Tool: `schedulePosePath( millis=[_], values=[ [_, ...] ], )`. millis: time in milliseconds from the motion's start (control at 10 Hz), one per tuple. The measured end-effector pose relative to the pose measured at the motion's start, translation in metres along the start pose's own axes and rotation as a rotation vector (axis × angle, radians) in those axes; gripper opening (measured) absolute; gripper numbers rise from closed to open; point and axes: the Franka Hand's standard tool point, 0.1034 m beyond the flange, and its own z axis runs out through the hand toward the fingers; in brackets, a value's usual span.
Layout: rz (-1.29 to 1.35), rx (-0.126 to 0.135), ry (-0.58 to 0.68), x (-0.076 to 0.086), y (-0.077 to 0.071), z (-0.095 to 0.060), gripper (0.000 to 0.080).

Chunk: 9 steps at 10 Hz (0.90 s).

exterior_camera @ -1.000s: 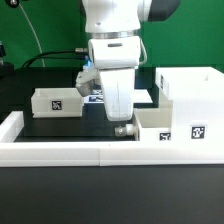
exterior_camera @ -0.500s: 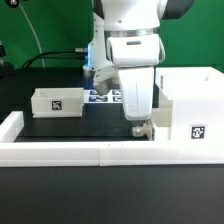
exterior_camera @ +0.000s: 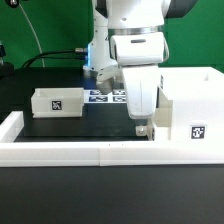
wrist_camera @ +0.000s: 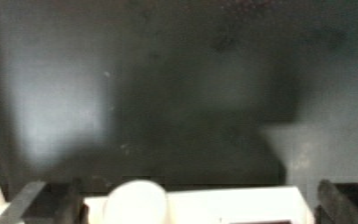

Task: Assemble drawer

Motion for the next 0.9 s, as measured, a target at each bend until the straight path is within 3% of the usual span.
schedulePosePath(
  millis=[200,400,600,900],
  values=[
    [0.001,0.004,-0.010,-0.032,-0.006,-0.002,0.0649],
    [0.014,0.010,-0.010,-0.040,-0.011,-0.001,0.0649],
    [0.015,0.017,-0.006,-0.034,-0.017,0.004,0.0649],
    [0.012,0.023,-0.010,-0.010,-0.019,0.007,0.0649]
  ],
)
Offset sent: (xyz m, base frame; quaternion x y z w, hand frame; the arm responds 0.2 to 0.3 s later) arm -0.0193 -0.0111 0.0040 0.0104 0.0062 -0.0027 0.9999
